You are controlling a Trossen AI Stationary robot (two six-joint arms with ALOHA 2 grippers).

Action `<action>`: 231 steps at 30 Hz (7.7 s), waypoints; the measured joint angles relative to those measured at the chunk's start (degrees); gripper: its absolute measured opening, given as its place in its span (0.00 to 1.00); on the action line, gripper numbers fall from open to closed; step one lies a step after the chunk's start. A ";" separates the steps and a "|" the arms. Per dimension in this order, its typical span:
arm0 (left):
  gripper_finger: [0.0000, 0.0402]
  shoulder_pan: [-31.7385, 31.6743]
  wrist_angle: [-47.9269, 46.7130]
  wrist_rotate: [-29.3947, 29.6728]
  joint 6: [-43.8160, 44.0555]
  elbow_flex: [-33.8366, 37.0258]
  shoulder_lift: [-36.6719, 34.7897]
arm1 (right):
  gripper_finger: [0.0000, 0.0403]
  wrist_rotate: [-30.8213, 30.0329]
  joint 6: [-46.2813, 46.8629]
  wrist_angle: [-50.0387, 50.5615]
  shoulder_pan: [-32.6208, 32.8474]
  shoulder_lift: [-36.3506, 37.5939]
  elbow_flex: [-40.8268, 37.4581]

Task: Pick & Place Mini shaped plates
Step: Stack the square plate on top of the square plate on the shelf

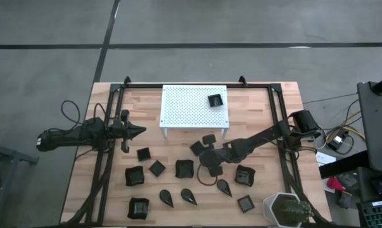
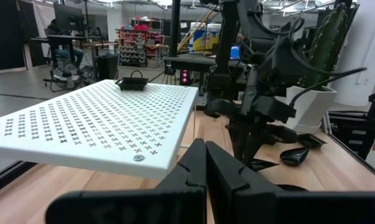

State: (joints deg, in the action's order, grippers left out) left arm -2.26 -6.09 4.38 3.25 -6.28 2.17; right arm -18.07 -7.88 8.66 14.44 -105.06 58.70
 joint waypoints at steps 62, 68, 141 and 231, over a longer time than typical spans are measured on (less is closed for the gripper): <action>0.00 0.00 -0.19 -0.01 0.00 0.00 0.02 | 0.13 -1.00 -12.70 -1.50 -2.08 -3.93 0.20; 0.00 0.01 -0.20 -0.04 0.00 0.00 0.02 | 0.11 -0.98 -11.63 -1.54 -2.51 -3.93 0.20; 0.00 0.00 -0.17 -0.19 0.00 0.00 0.02 | 0.02 -32.98 10.62 56.04 5.27 -0.74 39.96; 0.00 0.01 -0.37 0.01 0.01 0.00 0.02 | 0.02 -12.02 -31.16 10.73 -23.09 25.89 -1.49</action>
State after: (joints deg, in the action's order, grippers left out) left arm -2.25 -6.46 4.39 3.26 -6.28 2.20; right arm -30.09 -39.04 19.39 -8.64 -79.18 57.21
